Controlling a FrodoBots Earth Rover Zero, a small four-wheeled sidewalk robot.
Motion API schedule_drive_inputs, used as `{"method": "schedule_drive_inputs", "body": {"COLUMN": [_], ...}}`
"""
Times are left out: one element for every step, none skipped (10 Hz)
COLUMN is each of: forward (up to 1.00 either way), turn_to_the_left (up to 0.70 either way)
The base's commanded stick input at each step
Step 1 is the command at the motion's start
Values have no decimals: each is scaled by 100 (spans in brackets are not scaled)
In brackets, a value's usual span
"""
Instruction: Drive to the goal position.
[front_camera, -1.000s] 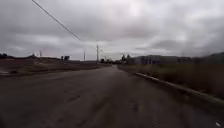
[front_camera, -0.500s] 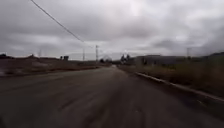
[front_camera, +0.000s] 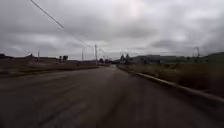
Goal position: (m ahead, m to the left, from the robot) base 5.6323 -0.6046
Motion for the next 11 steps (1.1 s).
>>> {"method": "schedule_drive_inputs", "body": {"forward": [70, 70, 70, 70, 70, 70, 70, 70, 70, 70, 70], "turn_to_the_left": [0, 0, 0, 0, 0, 0, 0, 0, 0, 0, 0]}}
